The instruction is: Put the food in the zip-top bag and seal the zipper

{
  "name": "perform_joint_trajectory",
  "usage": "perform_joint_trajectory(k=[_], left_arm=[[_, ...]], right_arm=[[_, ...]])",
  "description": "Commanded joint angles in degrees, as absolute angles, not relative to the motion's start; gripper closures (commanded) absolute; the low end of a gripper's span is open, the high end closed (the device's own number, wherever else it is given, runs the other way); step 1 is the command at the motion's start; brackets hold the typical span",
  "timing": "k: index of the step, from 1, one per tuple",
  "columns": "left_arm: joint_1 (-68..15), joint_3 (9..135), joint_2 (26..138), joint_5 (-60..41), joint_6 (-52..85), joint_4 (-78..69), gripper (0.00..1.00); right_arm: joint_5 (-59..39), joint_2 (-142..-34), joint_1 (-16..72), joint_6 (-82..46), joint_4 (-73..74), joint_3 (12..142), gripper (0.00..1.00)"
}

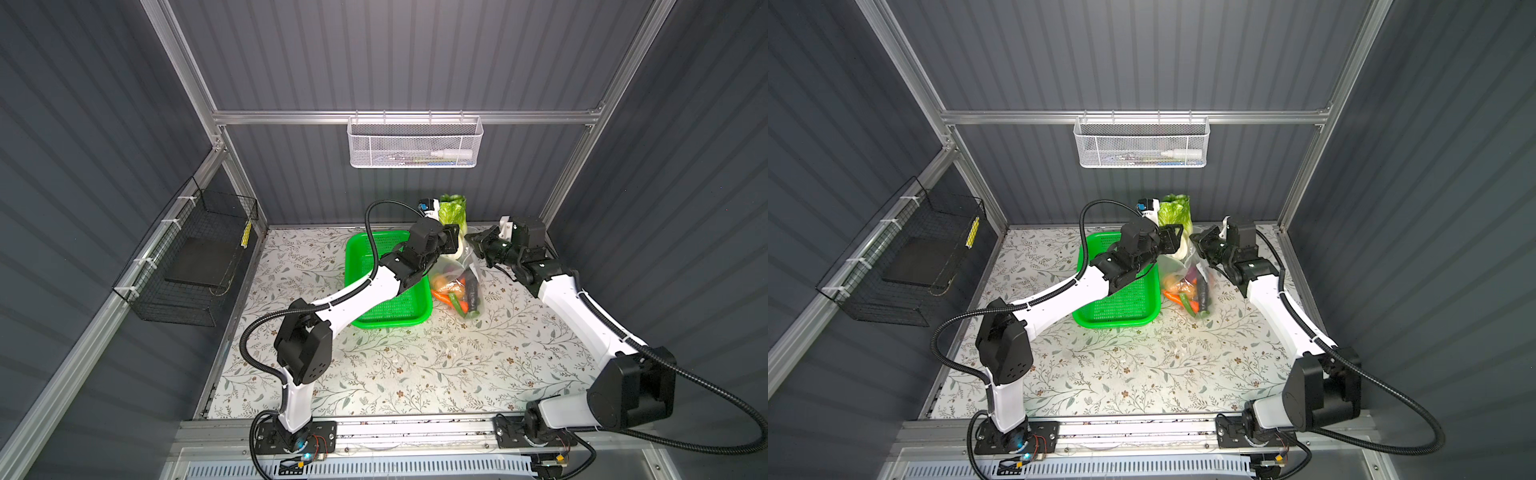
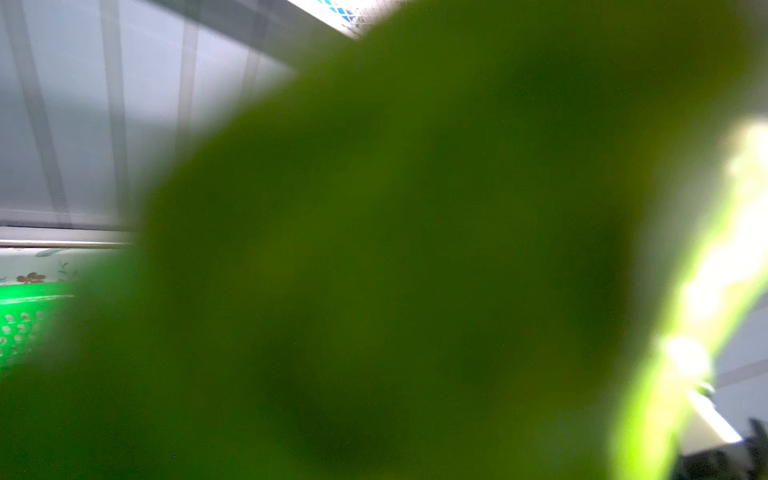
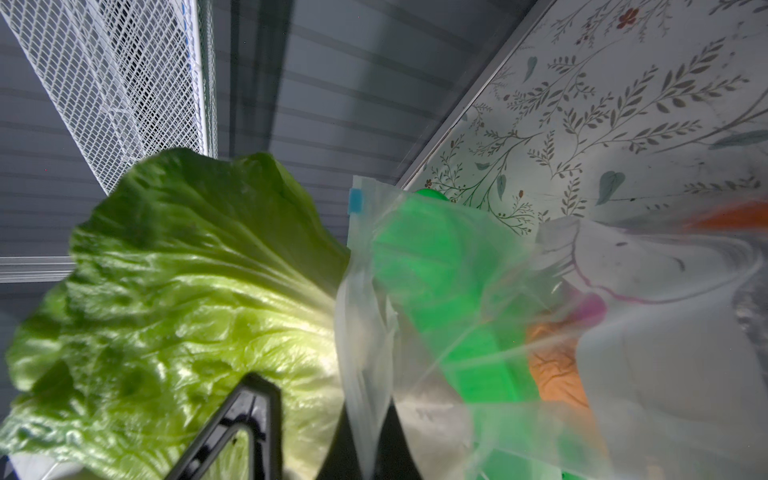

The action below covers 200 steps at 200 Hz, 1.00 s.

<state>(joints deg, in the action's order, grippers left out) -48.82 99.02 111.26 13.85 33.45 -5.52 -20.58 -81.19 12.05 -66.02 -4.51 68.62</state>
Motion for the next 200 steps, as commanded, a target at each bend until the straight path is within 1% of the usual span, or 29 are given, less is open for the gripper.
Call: perform_joint_trajectory(k=[1,31,44,61,83,94,111,135,172,200], left_arm=[[-49.7,100.2,113.8,15.4,33.1,-8.2,0.53],[-50.4,102.3,115.1,13.0,32.0,-4.5,0.49],[-50.5,102.0,114.8,11.8,31.4,-3.3,0.45],[-50.4,101.6,114.3,11.0,31.4,-1.3,0.37],[-50.5,101.5,113.5,9.7,31.0,-0.6,0.33],[-50.5,102.1,113.5,9.4,30.8,0.3,0.3],[-50.4,103.6,114.0,8.6,30.8,2.0,0.22],[-50.4,105.4,114.6,8.2,30.5,4.1,0.15],[-50.2,107.4,114.3,8.0,28.7,5.6,0.11],[-49.6,108.4,114.7,5.6,28.5,6.9,0.12]], right_arm=[[-21.9,-80.7,12.0,-66.3,-2.6,69.0,1.0],[-22.2,-80.8,11.6,-66.3,-2.2,68.9,1.0],[-22.1,-80.7,11.4,-66.1,-1.8,68.5,1.0],[-21.9,-80.7,11.3,-66.0,-1.3,67.8,1.0],[-22.6,-80.7,11.0,-65.2,0.0,66.6,1.0],[-23.1,-80.8,11.0,-63.6,0.2,66.5,1.0],[-23.9,-80.9,11.0,-60.0,-0.1,66.5,1.0],[-24.8,-80.5,10.7,-55.7,-0.3,65.5,1.0],[-27.7,-80.6,9.6,-53.0,1.8,62.3,1.0],[-29.5,-80.6,9.2,-51.1,5.5,59.7,1.0]])
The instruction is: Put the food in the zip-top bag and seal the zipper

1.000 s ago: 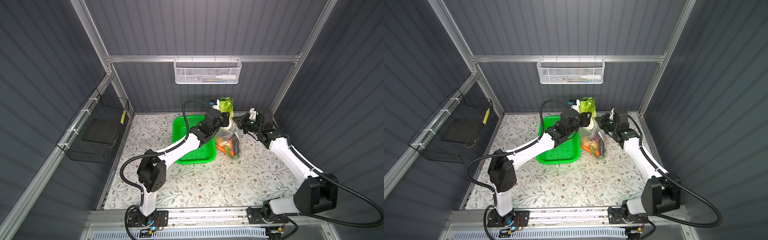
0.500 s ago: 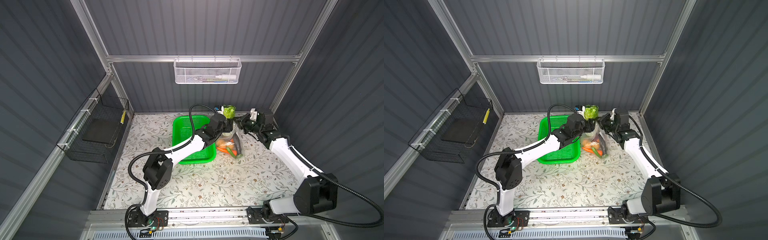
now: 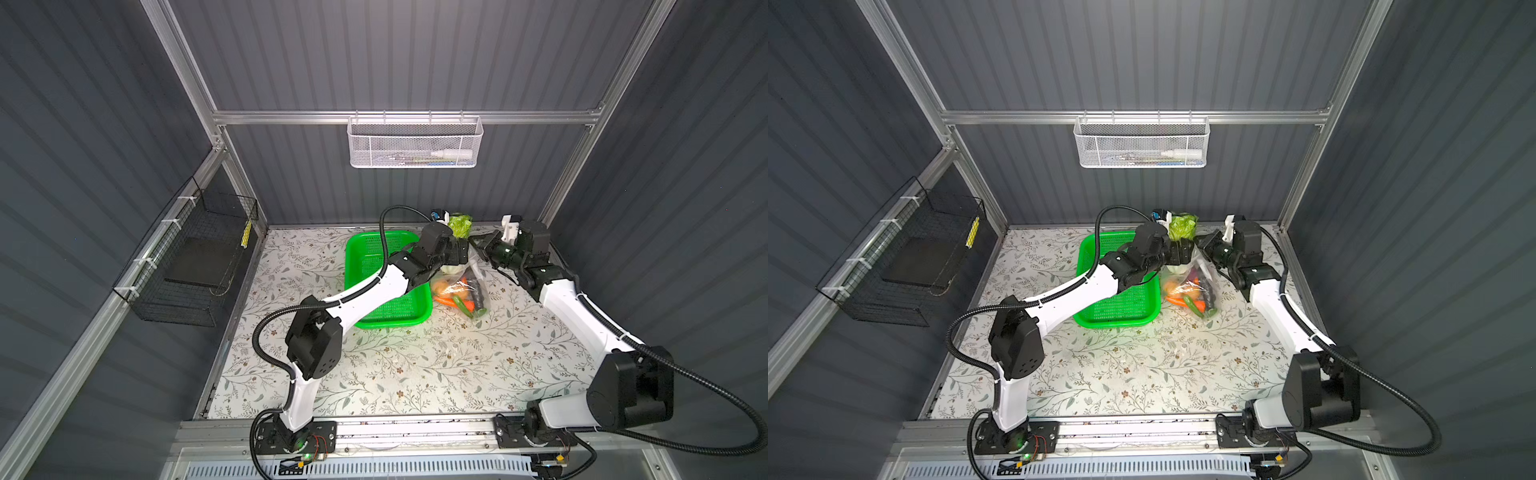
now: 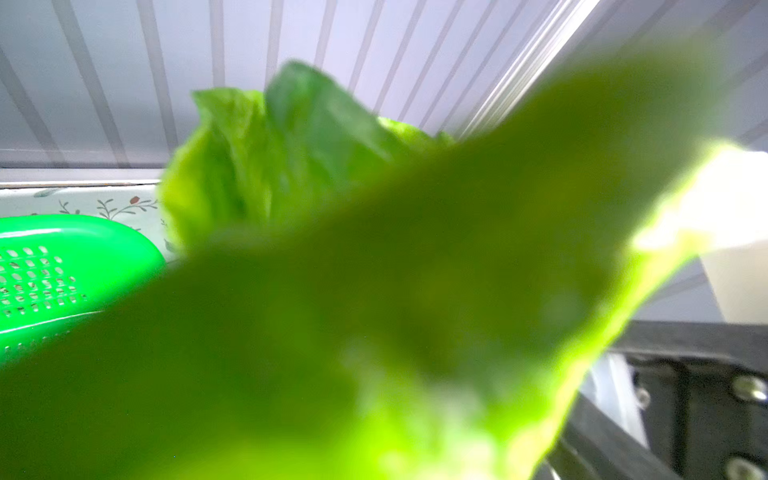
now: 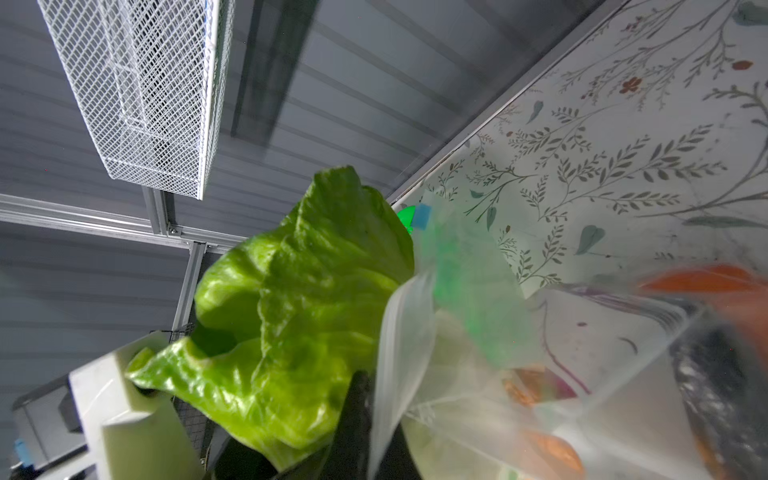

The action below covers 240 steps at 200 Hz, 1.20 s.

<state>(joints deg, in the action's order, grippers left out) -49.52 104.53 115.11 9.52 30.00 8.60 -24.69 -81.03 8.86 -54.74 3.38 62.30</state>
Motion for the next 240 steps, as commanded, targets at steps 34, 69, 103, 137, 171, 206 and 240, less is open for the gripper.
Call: perform_joint_trajectory(k=[34,69,103,137,171,206,240], left_arm=[[-48.1,109.0,115.2,2.3,29.7,7.9,0.13],[-47.4,110.4,115.4,0.5,29.1,9.8,0.14],[-47.0,111.0,116.0,-1.0,27.5,15.0,0.17],[-46.8,110.7,115.8,-0.7,26.2,18.1,0.18],[-46.2,109.6,115.9,-0.8,26.4,18.5,0.22],[-46.2,111.3,117.1,-1.6,26.2,19.0,0.21],[-45.3,112.7,116.5,-1.2,26.6,20.1,0.12]], right_arm=[[-31.1,-80.2,9.0,-48.7,7.2,57.8,0.96],[-30.0,-79.9,8.9,-47.4,6.5,56.7,0.98],[-27.4,-78.8,8.6,-44.4,1.9,57.4,0.99],[-21.5,-77.9,8.6,-41.6,-6.2,60.7,1.0],[-17.1,-78.5,8.7,-39.4,-12.0,64.8,1.0],[-17.8,-79.3,8.8,-38.4,-13.4,66.7,1.0],[-18.7,-79.2,8.7,-37.5,-12.6,66.2,1.0]])
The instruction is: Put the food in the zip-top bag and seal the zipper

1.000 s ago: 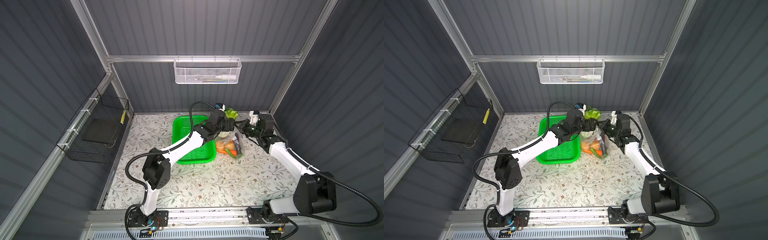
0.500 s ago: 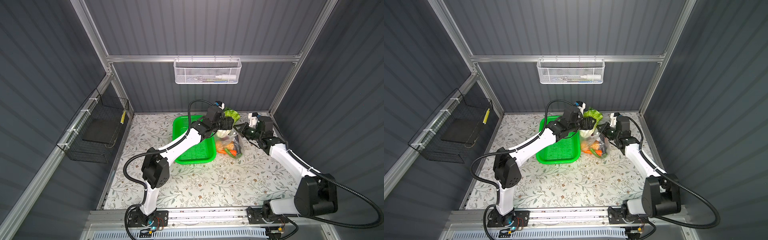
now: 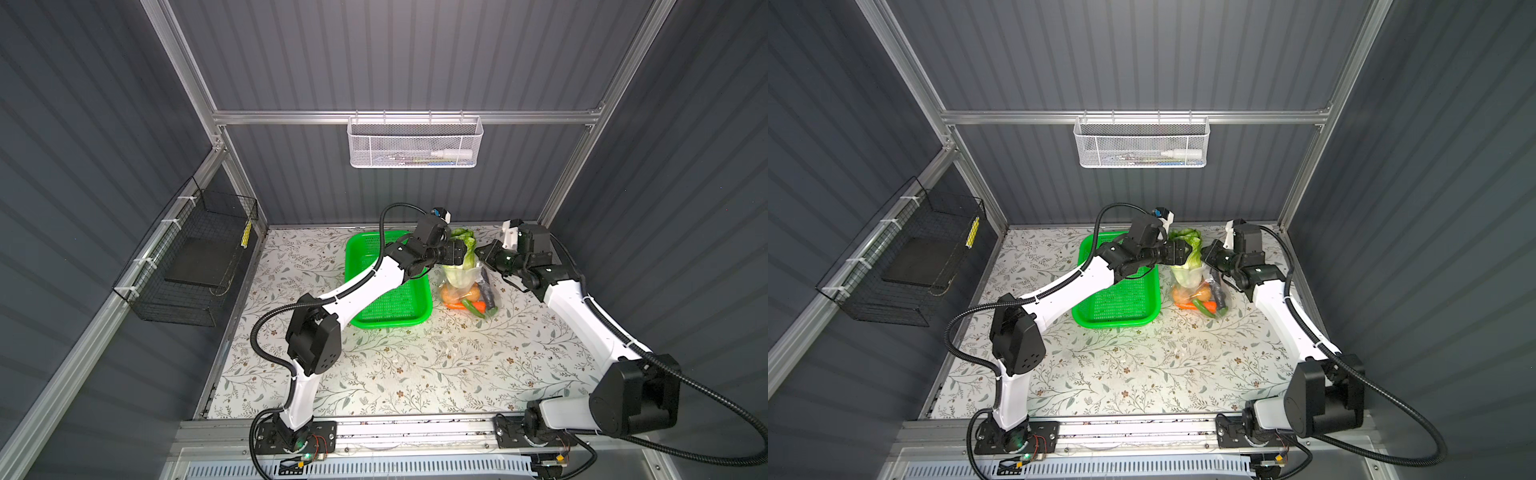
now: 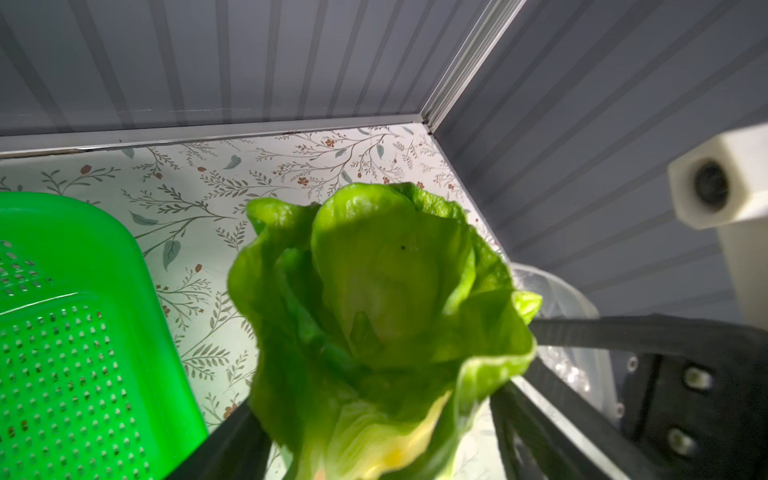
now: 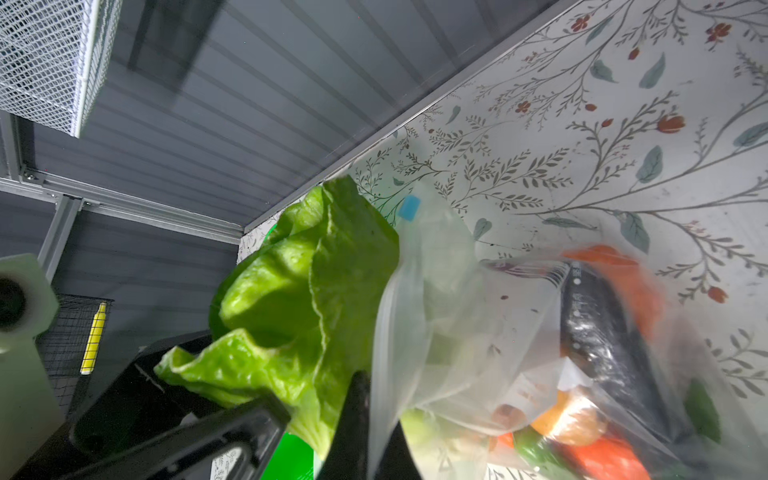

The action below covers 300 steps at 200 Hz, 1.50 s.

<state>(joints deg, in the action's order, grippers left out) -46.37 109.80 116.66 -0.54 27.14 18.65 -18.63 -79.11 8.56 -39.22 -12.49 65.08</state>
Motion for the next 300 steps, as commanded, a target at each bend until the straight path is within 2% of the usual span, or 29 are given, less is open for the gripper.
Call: perform_joint_trajectory(k=[1,13,20,34,78,103,118,143,165,204,232,271,300], left_arm=[[-45.2,112.8,116.4,-1.3,26.7,20.1,0.11],[-43.9,112.8,115.7,-2.7,28.7,19.6,0.07],[-42.8,112.8,115.3,-3.7,30.1,19.3,0.01],[-40.9,112.9,114.4,-5.7,32.4,18.6,0.0],[-38.1,117.0,111.5,-7.3,32.7,28.8,0.0],[-36.3,118.8,111.3,-13.4,32.9,39.3,0.0],[-36.1,118.7,110.9,-17.6,32.8,43.2,0.05],[-36.1,116.6,111.4,-26.6,37.1,44.4,0.08],[-36.3,115.7,113.3,-29.4,44.5,43.2,0.1],[-38.4,108.1,111.3,-24.0,61.1,33.1,0.14],[-39.4,101.5,109.3,-20.3,72.2,26.5,0.24],[-41.0,93.9,107.6,-12.4,86.8,15.6,0.24],[-42.2,92.7,106.2,-4.4,92.0,12.2,0.26]], right_arm=[[-18.6,-79.2,8.7,-37.5,-12.6,66.2,1.0],[-21.5,-79.3,8.7,-37.9,-11.9,65.8,1.0],[-22.0,-79.5,8.7,-38.0,-11.5,65.7,1.0],[-22.4,-79.6,8.7,-38.8,-10.8,65.2,1.0],[-22.5,-79.6,8.7,-38.7,-10.6,65.3,1.0],[-22.2,-79.9,8.7,-38.7,-10.4,65.7,1.0],[-22.3,-80.3,8.7,-38.9,-10.1,65.8,1.0],[-22.8,-80.9,8.7,-39.7,-9.1,65.8,1.0],[-23.5,-81.2,8.8,-40.2,-7.5,65.7,1.0],[-21.9,-81.3,8.7,-40.3,-3.9,64.5,1.0],[-21.7,-80.9,8.8,-40.9,-1.4,63.4,1.0],[-22.4,-80.3,8.8,-41.7,1.4,61.3,1.0],[-23.2,-80.8,8.8,-42.3,2.2,61.0,1.0]])
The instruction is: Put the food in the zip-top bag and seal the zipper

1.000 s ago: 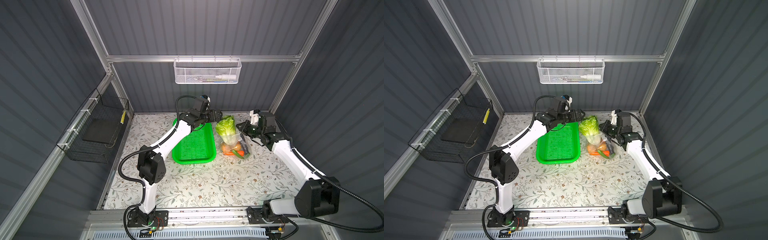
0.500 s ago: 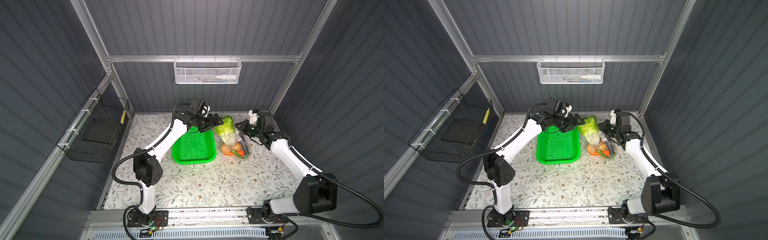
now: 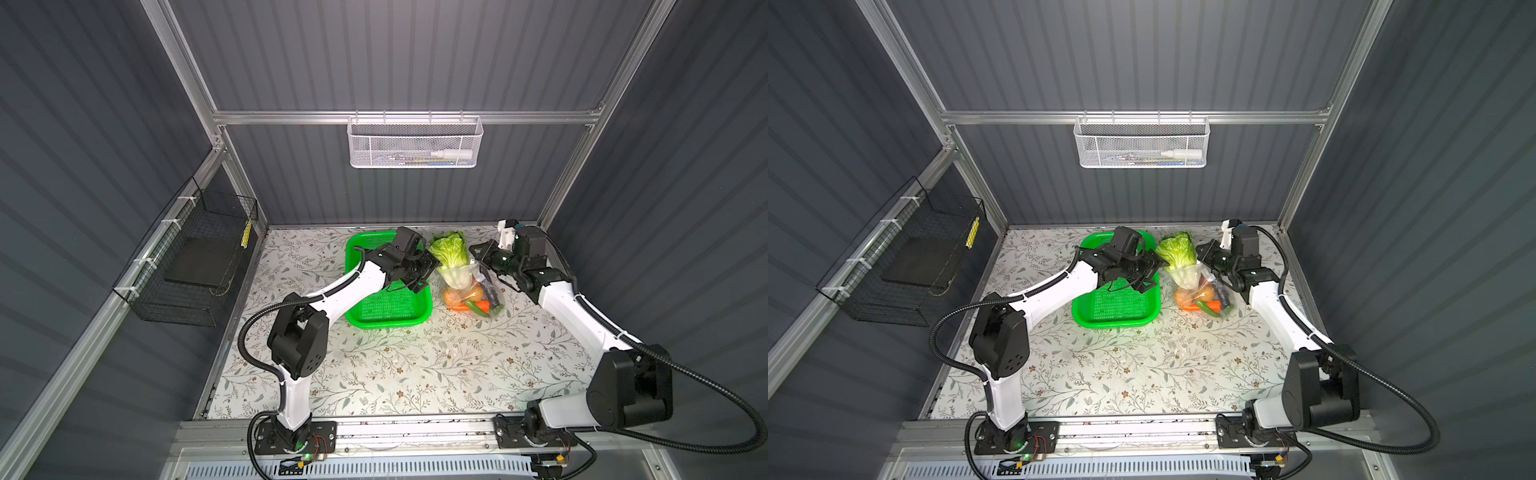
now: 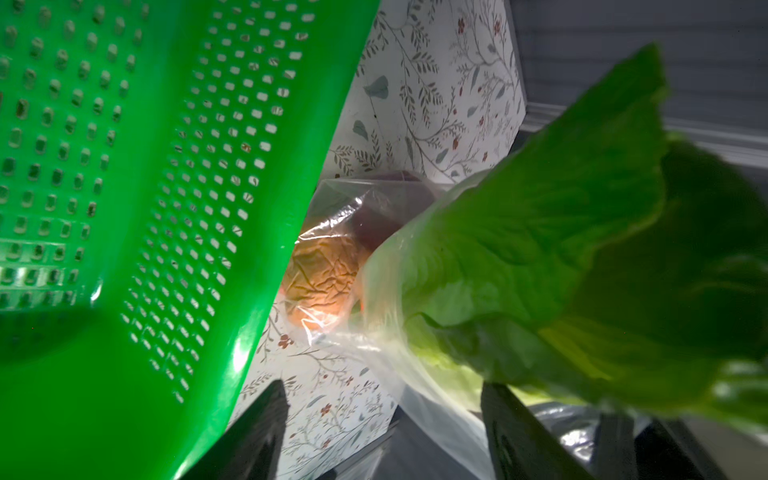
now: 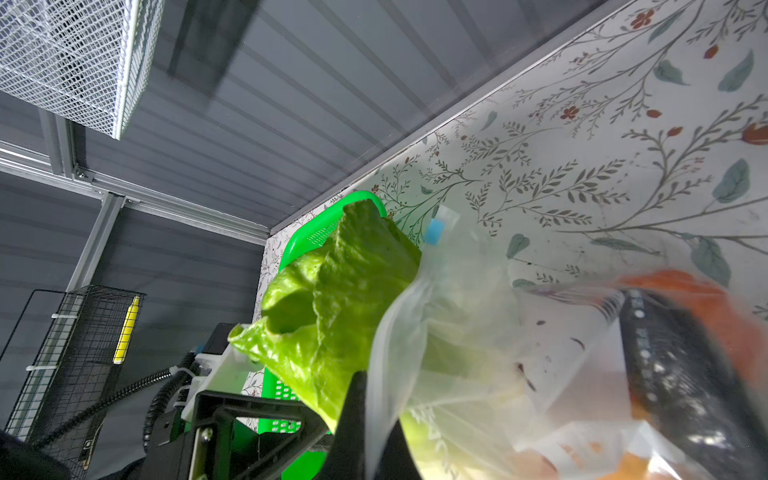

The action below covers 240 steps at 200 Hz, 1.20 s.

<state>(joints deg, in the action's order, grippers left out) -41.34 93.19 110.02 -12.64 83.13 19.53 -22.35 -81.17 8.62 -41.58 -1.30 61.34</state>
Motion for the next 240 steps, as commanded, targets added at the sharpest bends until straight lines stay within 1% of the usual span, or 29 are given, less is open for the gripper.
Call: perform_joint_trajectory(k=[1,11,36,56,100,111,147,159,181,186,240], left_arm=[[-42.4,92.7,106.2,-4.3,92.1,12.1,0.26],[-42.4,92.7,106.8,-4.0,94.0,10.3,0.27],[-43.1,94.3,109.8,-7.8,97.3,9.3,0.32],[-43.4,94.8,110.9,-10.0,98.2,8.7,0.43],[-43.9,93.5,108.4,-11.7,98.1,13.5,0.46],[-44.1,92.7,108.2,-11.9,98.6,13.3,0.48],[-45.0,92.8,110.3,-13.5,100.0,11.1,0.49],[-45.1,93.1,110.9,-13.3,100.2,10.2,0.53],[-45.2,93.9,112.3,-12.9,100.3,8.8,0.63],[-45.2,94.1,112.5,-13.1,100.4,8.7,0.64],[-45.8,91.9,112.8,-14.1,101.6,8.6,0.65]], right_arm=[[-23.2,-80.8,8.8,-42.4,2.2,60.9,1.0],[-23.3,-80.9,8.8,-42.5,2.4,60.9,1.0],[-22.9,-80.7,8.8,-42.3,2.5,60.8,1.0],[-22.7,-80.6,8.8,-42.0,2.6,60.7,1.0],[-22.1,-80.9,8.8,-41.4,2.4,61.2,1.0],[-22.1,-80.9,8.8,-41.4,2.5,61.3,1.0],[-22.1,-80.6,8.8,-41.3,2.8,60.8,1.0],[-22.3,-80.5,8.8,-41.5,3.0,60.6,1.0],[-22.4,-80.3,8.8,-41.7,3.3,60.2,1.0],[-22.4,-80.2,8.8,-41.7,3.4,60.1,1.0],[-22.2,-80.1,8.8,-41.7,3.6,60.3,1.0]])
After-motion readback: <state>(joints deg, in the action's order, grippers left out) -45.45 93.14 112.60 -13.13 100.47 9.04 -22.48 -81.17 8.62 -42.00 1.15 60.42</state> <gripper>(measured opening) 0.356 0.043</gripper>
